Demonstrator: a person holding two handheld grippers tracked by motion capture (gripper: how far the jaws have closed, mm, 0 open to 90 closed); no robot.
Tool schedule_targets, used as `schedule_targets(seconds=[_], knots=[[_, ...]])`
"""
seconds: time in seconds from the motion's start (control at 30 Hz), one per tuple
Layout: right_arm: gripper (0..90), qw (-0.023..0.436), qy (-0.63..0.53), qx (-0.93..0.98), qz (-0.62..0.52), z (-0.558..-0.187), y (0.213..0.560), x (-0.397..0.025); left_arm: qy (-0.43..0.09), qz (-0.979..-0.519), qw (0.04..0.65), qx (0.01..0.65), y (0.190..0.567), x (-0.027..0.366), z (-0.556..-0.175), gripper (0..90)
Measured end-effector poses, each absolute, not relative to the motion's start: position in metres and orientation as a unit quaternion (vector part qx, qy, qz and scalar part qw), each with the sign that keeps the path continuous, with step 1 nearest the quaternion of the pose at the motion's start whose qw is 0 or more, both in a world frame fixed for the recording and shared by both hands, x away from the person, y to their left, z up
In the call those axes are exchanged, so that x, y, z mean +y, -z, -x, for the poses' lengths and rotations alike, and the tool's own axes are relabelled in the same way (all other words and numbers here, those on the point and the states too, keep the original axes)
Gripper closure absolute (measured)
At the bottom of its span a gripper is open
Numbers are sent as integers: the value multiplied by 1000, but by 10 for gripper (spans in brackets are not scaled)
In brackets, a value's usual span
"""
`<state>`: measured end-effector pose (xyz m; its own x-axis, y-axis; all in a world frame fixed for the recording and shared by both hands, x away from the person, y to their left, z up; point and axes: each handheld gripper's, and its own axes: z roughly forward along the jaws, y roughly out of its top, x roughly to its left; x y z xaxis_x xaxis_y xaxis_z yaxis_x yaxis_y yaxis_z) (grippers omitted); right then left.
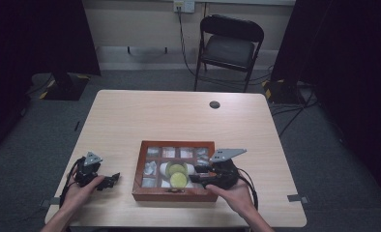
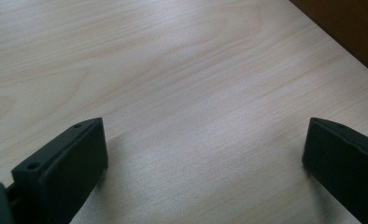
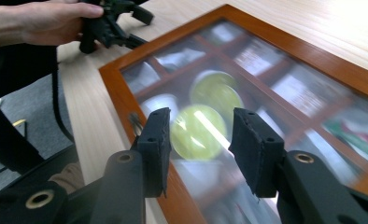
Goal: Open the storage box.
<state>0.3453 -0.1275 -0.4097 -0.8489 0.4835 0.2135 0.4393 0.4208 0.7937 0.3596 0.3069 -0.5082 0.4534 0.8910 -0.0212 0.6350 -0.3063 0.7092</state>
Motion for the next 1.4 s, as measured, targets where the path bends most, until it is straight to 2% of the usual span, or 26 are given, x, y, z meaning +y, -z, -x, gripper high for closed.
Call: schedule_targets(seconds=[0.33, 0.47, 0.8, 1.17, 1.4], knots=[[630, 1, -460, 856, -235, -351, 405, -93, -192, -785, 333, 486, 508, 307, -360, 0], [703, -24, -457, 862, -218, -349, 420, -81, -193, -785, 333, 486, 508, 307, -360, 0], [753, -39, -435, 876, -205, -343, 434, -75, -194, -784, 333, 487, 508, 306, -360, 0], [808, -34, -425, 884, -190, -340, 440, -72, -194, -783, 332, 490, 508, 306, -360, 0], [809, -31, -429, 883, -185, -339, 442, -72, -194, -782, 332, 490, 508, 306, -360, 0]])
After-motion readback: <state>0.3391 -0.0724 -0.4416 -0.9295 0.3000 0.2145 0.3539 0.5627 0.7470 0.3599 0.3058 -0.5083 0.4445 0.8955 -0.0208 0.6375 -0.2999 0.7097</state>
